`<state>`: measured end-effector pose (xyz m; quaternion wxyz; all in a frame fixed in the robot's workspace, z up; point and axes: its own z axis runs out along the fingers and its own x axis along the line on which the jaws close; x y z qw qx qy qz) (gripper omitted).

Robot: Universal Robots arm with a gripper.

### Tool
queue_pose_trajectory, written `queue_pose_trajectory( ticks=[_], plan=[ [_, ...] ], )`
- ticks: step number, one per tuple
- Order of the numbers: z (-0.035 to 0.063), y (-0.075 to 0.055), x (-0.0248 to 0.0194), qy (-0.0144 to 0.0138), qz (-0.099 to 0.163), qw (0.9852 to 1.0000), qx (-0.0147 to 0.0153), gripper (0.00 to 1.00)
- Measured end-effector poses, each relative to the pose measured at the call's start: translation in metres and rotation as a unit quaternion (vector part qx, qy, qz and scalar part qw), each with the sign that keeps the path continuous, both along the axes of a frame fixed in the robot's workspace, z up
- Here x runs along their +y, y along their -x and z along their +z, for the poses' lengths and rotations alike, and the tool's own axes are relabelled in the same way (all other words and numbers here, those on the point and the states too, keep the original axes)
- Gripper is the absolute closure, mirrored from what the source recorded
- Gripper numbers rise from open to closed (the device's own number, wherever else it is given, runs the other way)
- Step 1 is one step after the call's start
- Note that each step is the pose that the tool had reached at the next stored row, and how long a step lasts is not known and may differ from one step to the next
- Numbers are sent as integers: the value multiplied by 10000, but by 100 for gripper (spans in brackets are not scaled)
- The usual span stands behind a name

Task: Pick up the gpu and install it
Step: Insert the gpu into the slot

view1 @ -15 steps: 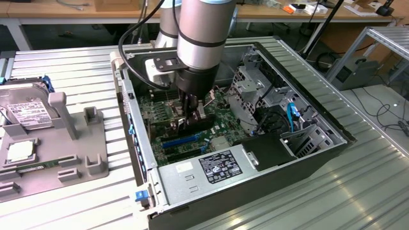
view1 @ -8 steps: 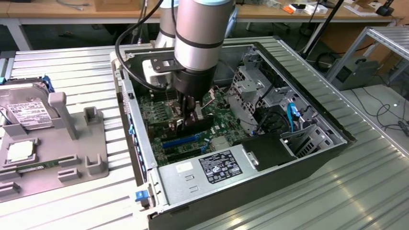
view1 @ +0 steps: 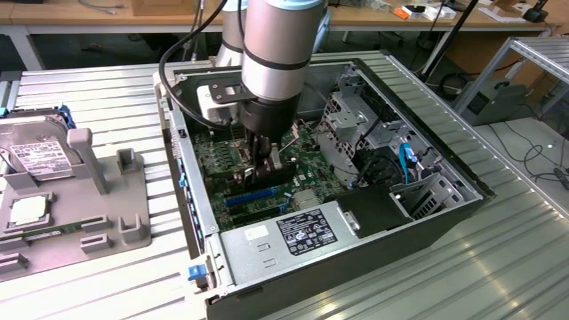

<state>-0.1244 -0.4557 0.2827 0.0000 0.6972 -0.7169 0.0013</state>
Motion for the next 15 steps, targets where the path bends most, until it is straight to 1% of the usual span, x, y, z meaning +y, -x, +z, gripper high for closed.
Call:
queue_pose_trajectory(
  ticks=[15],
  plan=[
    [-91, 3, -5, 2, -27, 10000, 0, 73]
  ],
)
